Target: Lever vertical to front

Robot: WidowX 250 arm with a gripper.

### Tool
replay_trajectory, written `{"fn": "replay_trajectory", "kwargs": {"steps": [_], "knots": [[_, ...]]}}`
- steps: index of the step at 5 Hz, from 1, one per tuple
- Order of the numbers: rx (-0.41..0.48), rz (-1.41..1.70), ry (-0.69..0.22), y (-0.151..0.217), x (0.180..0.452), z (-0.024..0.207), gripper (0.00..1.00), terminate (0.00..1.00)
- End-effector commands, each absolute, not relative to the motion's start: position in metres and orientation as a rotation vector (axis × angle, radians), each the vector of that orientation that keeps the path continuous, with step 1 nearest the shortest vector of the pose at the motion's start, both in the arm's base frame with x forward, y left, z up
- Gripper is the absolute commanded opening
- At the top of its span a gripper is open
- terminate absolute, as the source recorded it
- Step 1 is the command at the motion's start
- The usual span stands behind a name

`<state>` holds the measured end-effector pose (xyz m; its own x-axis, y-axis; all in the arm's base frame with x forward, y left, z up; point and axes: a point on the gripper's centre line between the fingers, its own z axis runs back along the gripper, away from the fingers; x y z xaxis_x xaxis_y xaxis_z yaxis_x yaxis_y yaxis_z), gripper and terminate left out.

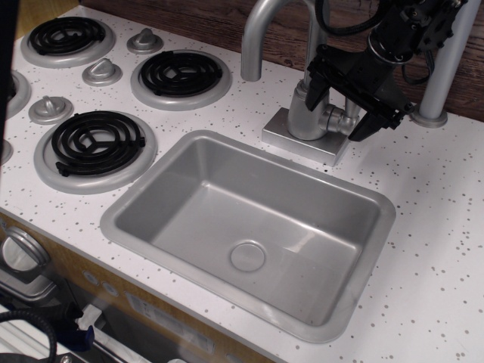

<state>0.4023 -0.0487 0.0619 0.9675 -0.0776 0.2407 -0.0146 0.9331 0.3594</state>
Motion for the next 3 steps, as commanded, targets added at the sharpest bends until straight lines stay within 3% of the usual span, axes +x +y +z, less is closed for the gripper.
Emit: {"fn": "replay_trajectory", "kwargs": {"steps": [1, 3], "knots": [[0.372, -0.033, -0.385, -0.0519, 0.4143, 0.1053, 1.00, 0.00], [0.364, -0.055, -0.416, -0.0529, 0.4231, 0.1103, 1.00, 0.00]]}}
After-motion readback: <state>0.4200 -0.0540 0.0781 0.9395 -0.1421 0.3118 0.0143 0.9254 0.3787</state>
